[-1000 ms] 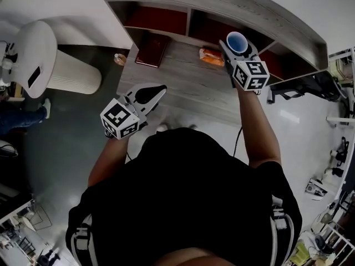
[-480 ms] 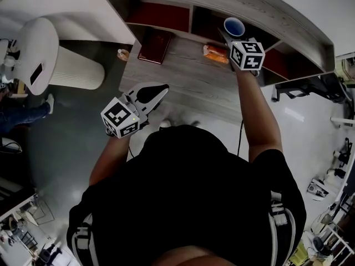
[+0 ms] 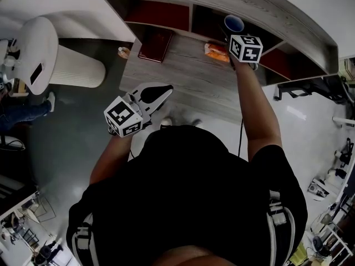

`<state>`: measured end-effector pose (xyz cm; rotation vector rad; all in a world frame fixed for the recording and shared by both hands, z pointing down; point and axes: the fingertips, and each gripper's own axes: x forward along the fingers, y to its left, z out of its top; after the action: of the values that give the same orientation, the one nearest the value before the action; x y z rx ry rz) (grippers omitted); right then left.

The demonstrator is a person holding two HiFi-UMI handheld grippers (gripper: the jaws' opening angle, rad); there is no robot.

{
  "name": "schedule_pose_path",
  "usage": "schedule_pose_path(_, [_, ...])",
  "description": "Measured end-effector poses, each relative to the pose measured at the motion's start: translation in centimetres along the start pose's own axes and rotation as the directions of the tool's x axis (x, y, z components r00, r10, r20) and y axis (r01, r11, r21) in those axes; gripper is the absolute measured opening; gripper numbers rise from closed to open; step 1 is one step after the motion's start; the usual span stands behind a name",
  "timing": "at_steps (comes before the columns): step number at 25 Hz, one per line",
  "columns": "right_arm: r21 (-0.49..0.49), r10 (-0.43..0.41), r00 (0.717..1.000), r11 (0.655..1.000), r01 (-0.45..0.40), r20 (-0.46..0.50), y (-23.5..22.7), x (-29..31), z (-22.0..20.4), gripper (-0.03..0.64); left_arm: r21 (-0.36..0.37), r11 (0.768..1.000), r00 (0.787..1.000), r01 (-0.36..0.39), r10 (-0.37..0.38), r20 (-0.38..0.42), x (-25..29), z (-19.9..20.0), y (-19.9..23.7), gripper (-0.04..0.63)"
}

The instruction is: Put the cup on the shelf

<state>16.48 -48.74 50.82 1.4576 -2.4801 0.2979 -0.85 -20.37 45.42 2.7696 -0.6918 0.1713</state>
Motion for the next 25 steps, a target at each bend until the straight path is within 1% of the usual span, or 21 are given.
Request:
schedule_pose_path(2, [0.007, -0.003, 1.000, 1.000, 0.004, -0.011, -0.4, 0.6, -0.4, 0.305, 0.004, 1.000, 1.000, 0.020, -0.020, 0.013, 0.2, 0.3, -0.4, 0.015])
schedule_pose_path(6, [0.012, -0.011, 1.000, 1.000, 0.011, -0.024, -1.0, 1.4, -0.8, 0.305, 0.017, 0.999, 0.999, 0.037, -0.037, -0.003, 0.4, 0.3, -0.6, 0.015])
schedule_pose_path(13, [0.014, -0.019, 0.998, 1.000, 0.020, -0.054, -1.1, 2.5, -1.9, 0.305, -0.006, 1.000, 1.000, 0.018, -0.018, -0.010, 0.0, -0.2, -0.2, 0.015])
schedule_pose_path(17, [0.012, -0.053, 0.996, 0.998, 0.054, -0.077, -1.7, 3.0, -2.4, 0.307, -0.009, 1.000, 1.000, 0.014, -0.014, -0.008, -0.5, -0.3, -0.1, 0.015])
schedule_pose_path(20, [0.007, -0.062, 0.993, 0.998, 0.063, -0.100, -1.7, 3.5, -3.1, 0.308, -0.012, 1.000, 1.000, 0.005, -0.005, -0.013, -1.1, -0.6, 0.0, 0.015])
schedule_pose_path(25, [-0.015, -0.064, 0.993, 0.998, 0.063, -0.100, -1.5, 3.9, -2.8, 0.308, -0.017, 1.000, 1.000, -0.001, 0.001, -0.014, -1.6, -0.5, 0.1, 0.015])
